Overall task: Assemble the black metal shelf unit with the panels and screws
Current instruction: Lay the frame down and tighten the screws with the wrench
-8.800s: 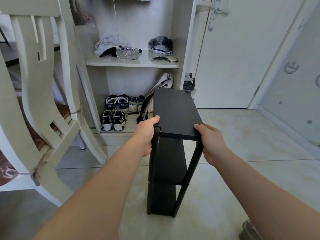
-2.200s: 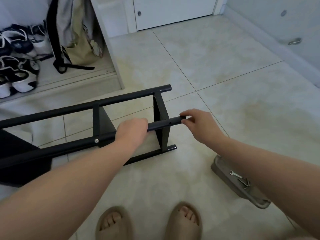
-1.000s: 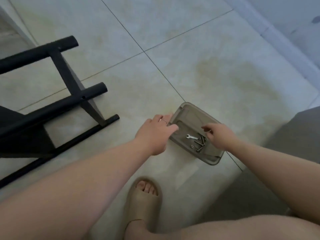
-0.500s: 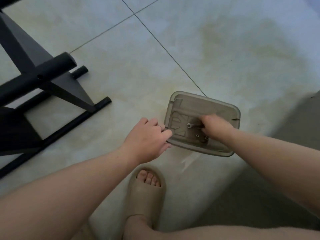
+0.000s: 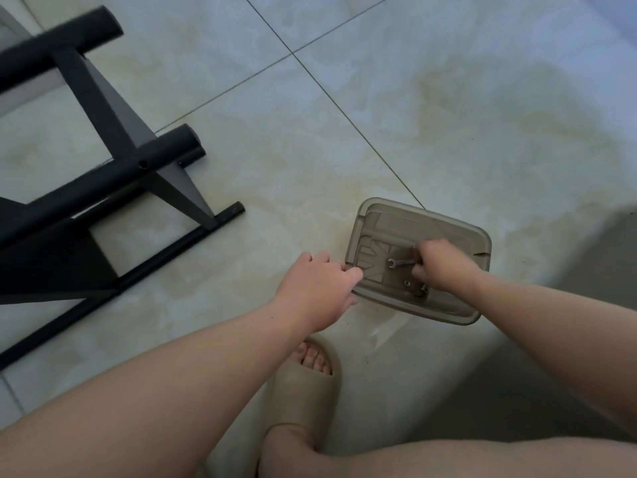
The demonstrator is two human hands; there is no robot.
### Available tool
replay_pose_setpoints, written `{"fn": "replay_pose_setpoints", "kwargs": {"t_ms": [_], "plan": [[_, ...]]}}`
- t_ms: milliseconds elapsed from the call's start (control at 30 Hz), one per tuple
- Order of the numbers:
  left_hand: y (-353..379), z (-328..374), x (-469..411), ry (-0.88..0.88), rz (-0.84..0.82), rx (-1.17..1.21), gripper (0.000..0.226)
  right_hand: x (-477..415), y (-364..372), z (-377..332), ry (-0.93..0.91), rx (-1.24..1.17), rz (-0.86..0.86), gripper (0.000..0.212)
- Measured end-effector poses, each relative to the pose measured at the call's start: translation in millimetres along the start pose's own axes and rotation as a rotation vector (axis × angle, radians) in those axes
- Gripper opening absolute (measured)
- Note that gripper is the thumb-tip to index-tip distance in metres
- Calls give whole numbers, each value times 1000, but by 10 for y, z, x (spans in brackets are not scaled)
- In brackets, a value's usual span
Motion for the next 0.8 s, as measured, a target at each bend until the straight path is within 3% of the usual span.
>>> {"fn": "replay_pose_setpoints", "kwargs": {"t_ms": [133, 267, 367, 500, 700, 800], "plan": [[-209, 4, 177, -6, -36, 42, 51, 260, -392, -65, -33, -270, 63, 8], [-700, -167, 500, -80, -58, 26, 46, 739, -1023, -383, -196, -520, 136, 17], [-1116, -360, 875, -169, -14, 42, 39, 1140, -1439, -781, -299, -737, 86, 22], [-1563, -606, 1544, -324, 174, 97, 32, 1639, -1885, -1391, -421, -918, 30, 21], [-1940, -1047, 2379, -577, 600, 177, 11, 2087, -2090, -2165, -474, -1039, 6, 18], [-1906, -1319, 2550, -708, 676, 217, 11, 2177, -2073, -2437, -508, -1052, -44, 15]]}}
Point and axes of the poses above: each hand's wrist, its own x-axis away from the middle knuckle, its own y-axis out of the palm, z = x × y, the point moved 8 cm from there along -x, towards the middle knuckle, and after that the axes turned 14 degrees about y, right-handed, at the moved point
